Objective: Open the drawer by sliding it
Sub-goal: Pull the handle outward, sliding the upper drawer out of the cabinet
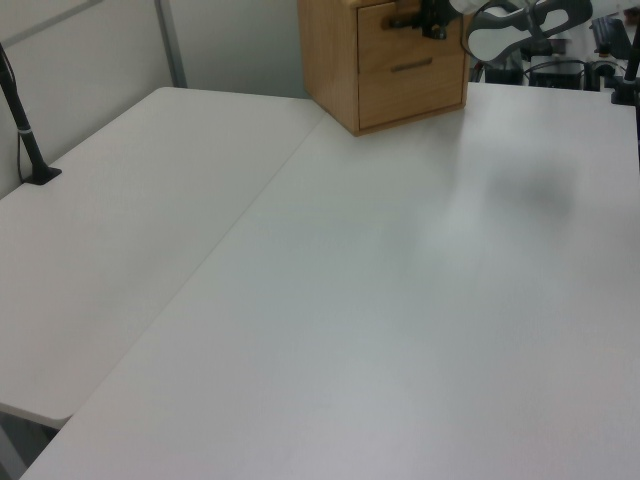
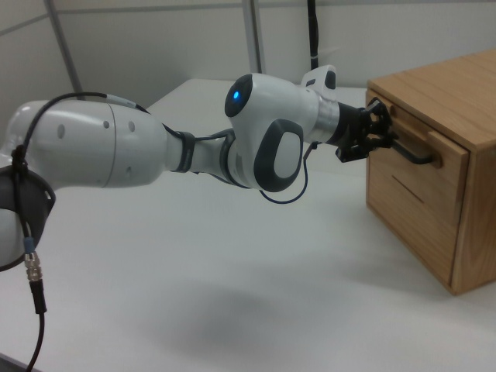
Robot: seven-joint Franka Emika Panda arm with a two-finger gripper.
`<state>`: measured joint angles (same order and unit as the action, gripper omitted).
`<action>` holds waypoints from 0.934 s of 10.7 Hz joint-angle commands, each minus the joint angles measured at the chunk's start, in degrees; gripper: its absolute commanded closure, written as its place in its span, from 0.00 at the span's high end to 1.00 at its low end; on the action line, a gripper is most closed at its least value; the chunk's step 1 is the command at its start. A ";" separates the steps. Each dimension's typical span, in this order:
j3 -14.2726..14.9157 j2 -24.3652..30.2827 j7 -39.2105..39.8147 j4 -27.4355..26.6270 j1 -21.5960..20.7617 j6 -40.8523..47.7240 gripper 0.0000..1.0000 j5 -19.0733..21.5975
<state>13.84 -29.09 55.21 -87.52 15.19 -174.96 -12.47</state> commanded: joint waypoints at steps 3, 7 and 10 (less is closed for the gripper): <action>-0.57 16.58 -0.28 -18.01 -1.83 -0.38 0.00 1.31; -0.66 28.36 -0.28 -28.30 -3.06 5.30 0.00 1.31; -0.75 36.62 0.33 -29.64 -5.78 21.97 0.00 1.22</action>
<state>12.74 -3.28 55.20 -114.22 11.46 -162.64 -12.32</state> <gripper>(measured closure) 0.797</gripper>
